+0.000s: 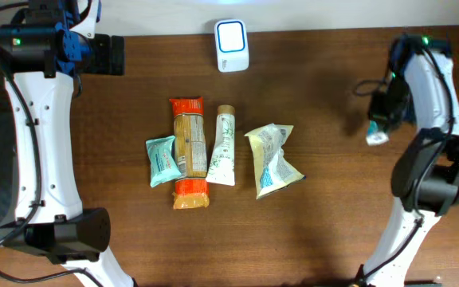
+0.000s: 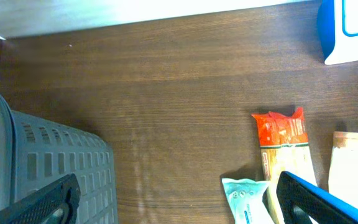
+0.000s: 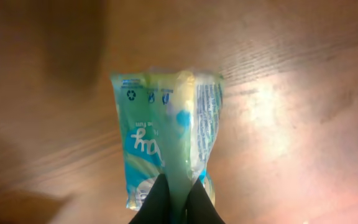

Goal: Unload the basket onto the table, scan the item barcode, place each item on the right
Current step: 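Lower the tissue pack to the table at right and release, then grasp the crumpled snack bag with the right gripper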

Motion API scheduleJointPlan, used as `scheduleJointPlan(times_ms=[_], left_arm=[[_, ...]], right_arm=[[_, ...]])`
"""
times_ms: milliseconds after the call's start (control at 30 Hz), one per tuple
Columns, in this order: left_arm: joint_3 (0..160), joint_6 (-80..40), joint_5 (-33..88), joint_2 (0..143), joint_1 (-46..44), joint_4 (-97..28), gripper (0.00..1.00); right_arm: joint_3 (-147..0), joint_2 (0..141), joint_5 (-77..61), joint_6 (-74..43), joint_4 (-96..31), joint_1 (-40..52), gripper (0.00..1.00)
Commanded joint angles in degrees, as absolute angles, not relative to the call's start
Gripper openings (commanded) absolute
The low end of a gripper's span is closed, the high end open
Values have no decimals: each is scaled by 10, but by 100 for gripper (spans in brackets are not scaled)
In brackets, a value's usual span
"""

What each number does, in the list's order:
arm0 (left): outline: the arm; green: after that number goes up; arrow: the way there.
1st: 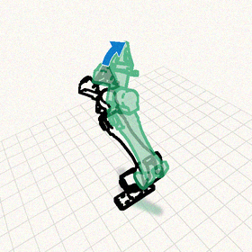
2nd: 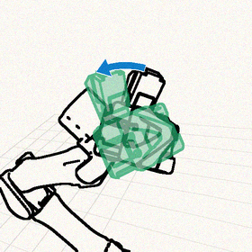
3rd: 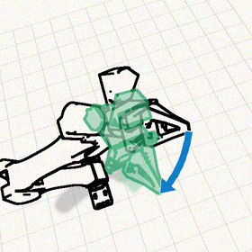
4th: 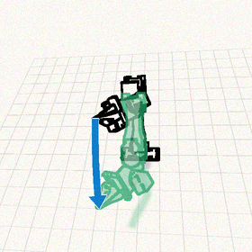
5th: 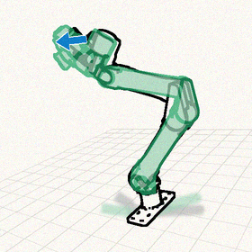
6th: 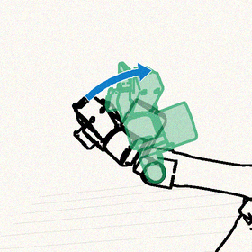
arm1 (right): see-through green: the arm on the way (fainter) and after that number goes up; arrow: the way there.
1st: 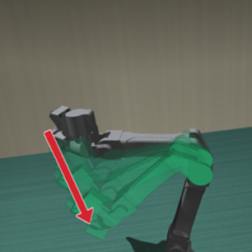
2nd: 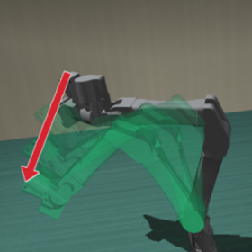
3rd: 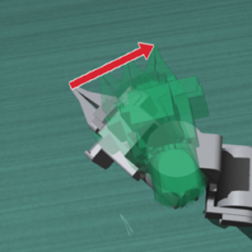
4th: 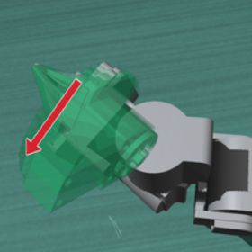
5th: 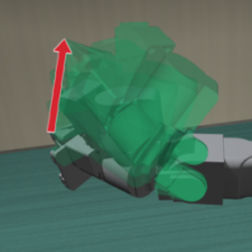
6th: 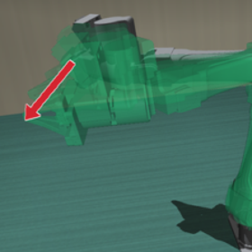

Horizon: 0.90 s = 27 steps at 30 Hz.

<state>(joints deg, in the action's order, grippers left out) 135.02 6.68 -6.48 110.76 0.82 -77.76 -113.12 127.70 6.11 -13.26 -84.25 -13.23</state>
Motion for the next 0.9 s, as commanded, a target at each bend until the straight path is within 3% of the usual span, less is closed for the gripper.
scheduleJointPlan(times_ms=[0, 33, 67, 100, 233, 367, 500, 733, 800, 867], left_arm=[[1354, 76, -63, 1094, 9, -778, 99], [1354, 76, -63, 1094, 9, -778, 99], [1354, 76, -63, 1094, 9, -778, 99], [1354, 76, -63, 1094, 9, -778, 99], [1354, 76, -63, 1094, 9, -780, 99], [1354, 76, -63, 1094, 8, -792, 99], [1354, 76, -63, 1094, 8, -792, 99], [1354, 76, -63, 1094, 7, -792, 99], [1354, 76, -63, 1094, 6, -792, 99], [1354, 76, -63, 1094, 7, -792, 99]], right_arm=[[-1075, 1268, 24, -138, -814, -173, 20], [-1075, 1268, 17, -138, -814, -182, 58], [-1079, 1268, 16, -128, -817, -185, 90], [-1090, 1268, -6, -98, -823, -185, 99], [-1211, 1267, -252, 59, -897, -169, 99], [-1226, 1268, -317, 150, -904, -95, 99], [-1133, 1269, -304, 167, -826, 4, 99], [-953, 1269, -416, 167, -682, 42, 100], [-921, 1269, -418, 167, -659, 55, 89], [-912, 1269, -418, 167, -646, 63, 68]])
